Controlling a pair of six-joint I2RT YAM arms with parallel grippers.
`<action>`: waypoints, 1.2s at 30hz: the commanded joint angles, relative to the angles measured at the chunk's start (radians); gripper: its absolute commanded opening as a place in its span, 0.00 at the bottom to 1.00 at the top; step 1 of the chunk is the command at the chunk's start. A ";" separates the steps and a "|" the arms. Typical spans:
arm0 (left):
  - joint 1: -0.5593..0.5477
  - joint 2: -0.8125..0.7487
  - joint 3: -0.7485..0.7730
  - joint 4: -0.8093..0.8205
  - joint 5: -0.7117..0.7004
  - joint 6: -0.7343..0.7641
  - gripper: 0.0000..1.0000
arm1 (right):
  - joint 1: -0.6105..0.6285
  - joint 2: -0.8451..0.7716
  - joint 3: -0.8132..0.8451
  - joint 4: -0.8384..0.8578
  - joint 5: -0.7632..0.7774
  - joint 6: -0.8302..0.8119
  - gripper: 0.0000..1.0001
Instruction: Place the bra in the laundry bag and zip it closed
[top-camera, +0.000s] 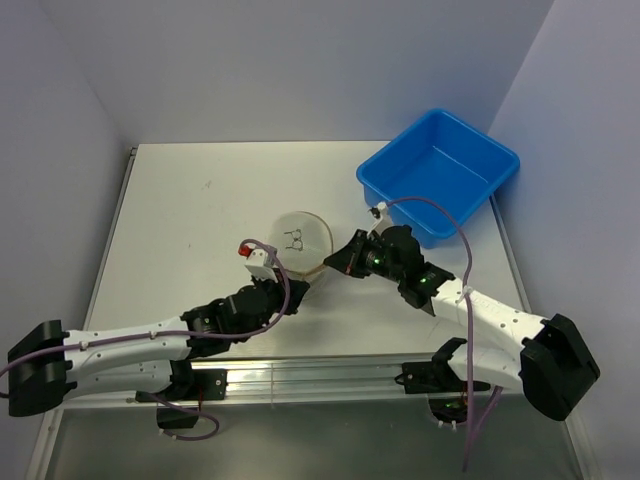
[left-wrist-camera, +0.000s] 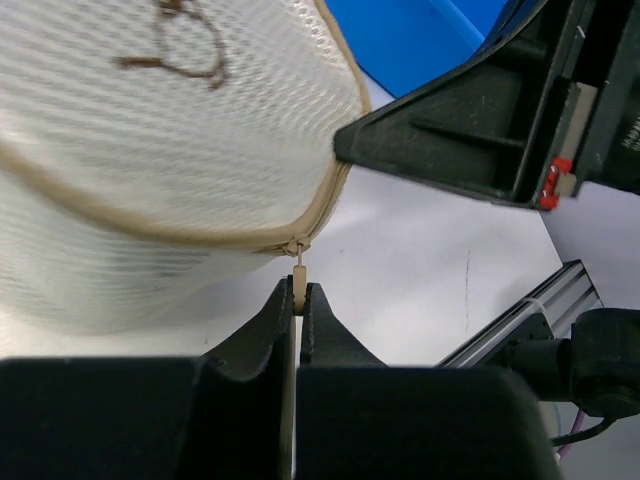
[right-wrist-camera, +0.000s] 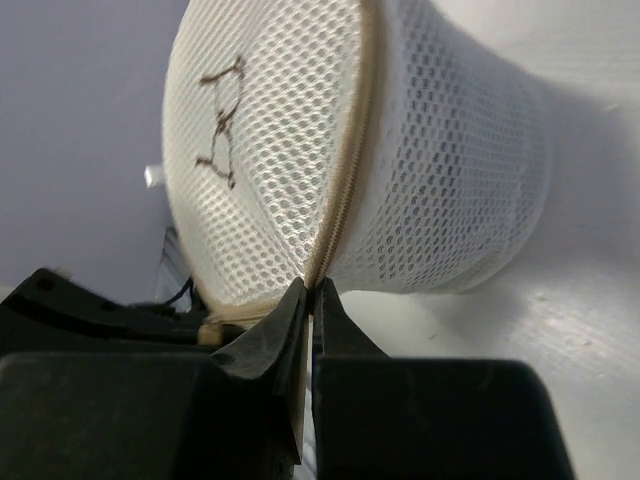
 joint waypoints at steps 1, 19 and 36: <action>-0.005 -0.090 -0.021 -0.061 -0.062 -0.004 0.00 | -0.091 0.024 0.036 0.018 0.002 -0.070 0.00; -0.005 -0.094 -0.034 -0.035 -0.053 -0.008 0.00 | -0.231 0.271 0.333 -0.098 -0.046 -0.174 0.36; -0.005 0.029 0.020 0.112 0.040 0.020 0.00 | 0.006 0.007 0.027 0.087 0.009 0.065 0.69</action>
